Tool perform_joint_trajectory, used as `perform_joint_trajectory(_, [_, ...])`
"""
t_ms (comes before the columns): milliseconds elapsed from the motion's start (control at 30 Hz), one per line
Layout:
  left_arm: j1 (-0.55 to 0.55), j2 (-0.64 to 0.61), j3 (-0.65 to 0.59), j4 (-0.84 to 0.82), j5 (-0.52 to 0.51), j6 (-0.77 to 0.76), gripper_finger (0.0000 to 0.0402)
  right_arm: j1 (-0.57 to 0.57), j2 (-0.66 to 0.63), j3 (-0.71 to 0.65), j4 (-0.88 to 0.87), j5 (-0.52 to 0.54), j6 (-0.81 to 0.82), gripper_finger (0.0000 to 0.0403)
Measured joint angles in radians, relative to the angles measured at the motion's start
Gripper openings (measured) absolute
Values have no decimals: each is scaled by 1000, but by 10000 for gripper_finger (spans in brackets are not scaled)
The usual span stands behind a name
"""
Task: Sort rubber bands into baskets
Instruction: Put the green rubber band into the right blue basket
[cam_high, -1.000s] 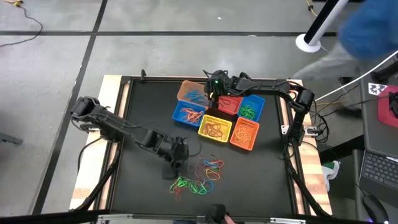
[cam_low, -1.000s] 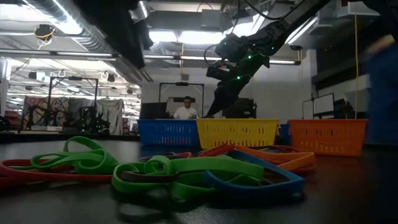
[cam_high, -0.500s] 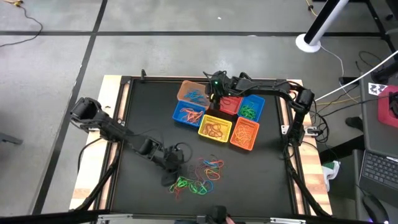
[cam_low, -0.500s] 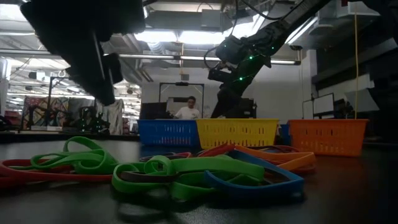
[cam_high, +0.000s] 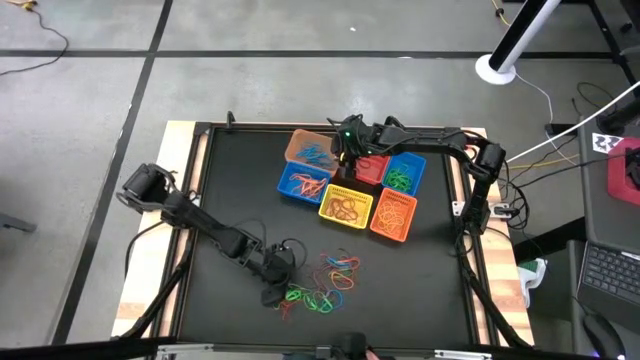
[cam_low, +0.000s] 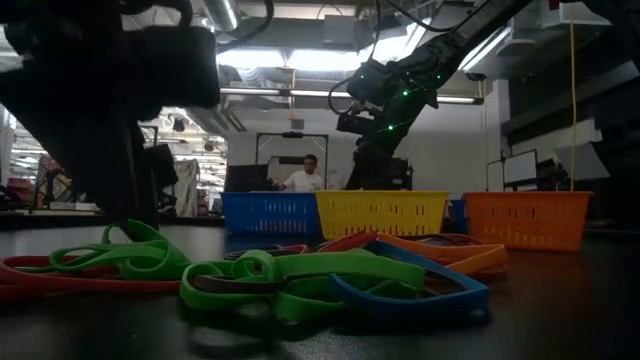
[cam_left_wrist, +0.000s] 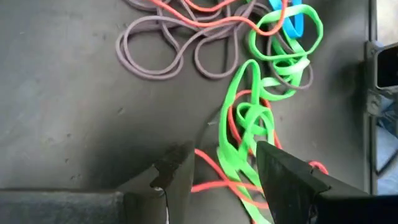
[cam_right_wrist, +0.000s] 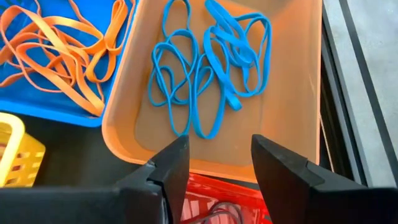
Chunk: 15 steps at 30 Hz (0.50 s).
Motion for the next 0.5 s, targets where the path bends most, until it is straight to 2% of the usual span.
perform_joint_trajectory(267, [0,36,0,40,-3,12,158,0,0,0,-7,0,28,174])
perform_joint_trajectory(500, [0,36,0,47,-1,43,72,0,0,0,-9,-16,90,174])
